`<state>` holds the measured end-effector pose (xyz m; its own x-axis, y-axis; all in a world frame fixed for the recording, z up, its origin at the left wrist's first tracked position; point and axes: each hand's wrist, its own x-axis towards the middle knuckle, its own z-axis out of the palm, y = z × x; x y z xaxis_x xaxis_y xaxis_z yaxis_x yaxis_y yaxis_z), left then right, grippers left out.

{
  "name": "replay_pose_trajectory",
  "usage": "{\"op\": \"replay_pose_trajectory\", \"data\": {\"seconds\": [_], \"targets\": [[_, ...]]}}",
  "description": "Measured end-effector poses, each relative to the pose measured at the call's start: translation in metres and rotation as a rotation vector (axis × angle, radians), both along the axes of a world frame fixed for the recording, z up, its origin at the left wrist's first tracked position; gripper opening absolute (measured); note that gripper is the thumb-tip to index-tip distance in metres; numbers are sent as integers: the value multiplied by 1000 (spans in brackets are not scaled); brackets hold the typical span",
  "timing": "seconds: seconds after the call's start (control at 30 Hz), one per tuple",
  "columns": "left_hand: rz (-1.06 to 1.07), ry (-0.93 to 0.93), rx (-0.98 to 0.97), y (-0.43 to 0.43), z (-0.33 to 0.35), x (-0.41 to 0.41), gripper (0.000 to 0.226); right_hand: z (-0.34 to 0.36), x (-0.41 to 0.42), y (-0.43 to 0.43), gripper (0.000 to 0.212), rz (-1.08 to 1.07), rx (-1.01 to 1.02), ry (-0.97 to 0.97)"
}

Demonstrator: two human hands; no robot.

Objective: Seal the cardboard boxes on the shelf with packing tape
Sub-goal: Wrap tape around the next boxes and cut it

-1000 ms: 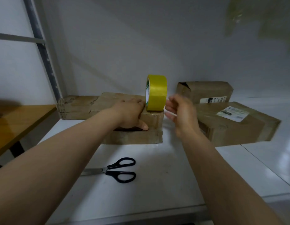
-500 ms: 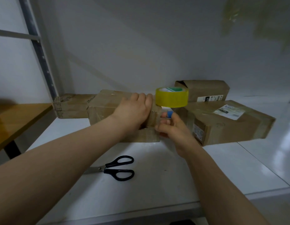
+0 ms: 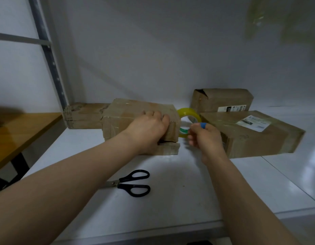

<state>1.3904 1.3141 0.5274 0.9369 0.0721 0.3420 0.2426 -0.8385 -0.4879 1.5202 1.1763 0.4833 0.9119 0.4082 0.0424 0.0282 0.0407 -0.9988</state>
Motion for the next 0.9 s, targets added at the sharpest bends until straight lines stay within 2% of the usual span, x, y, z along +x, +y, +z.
{"op": "replay_pose_trajectory", "data": {"seconds": [0.07,0.13,0.2,0.27,0.37,0.43,0.47,0.63,0.77,0.83,0.9], "targets": [[-7,3,-1,1,0,0,50,8,12,3,11,-106,-139,-79],[-16,11,-3,3,0,0,56,18,17,6,17,-69,-172,-50],[-30,26,-19,4,1,0,63,27,9,4,21,85,-129,-23],[-50,23,-27,4,4,0,66,30,-3,-3,32,297,-149,-107],[-63,16,-44,5,6,1,67,18,-2,-19,70,602,-149,-164],[-60,25,-68,5,6,2,69,5,2,-26,87,678,-227,-214],[-58,27,-78,4,6,2,69,-1,1,-25,88,685,-236,-226],[-69,26,-165,3,8,2,61,-21,-1,-3,63,489,-162,-250],[-71,21,-159,5,7,3,65,-24,-2,2,24,406,-190,-322],[-66,23,-166,5,9,3,65,-27,-5,5,20,364,-199,-329],[-65,9,-189,5,12,3,63,-28,-5,8,26,352,-181,-315]]}}
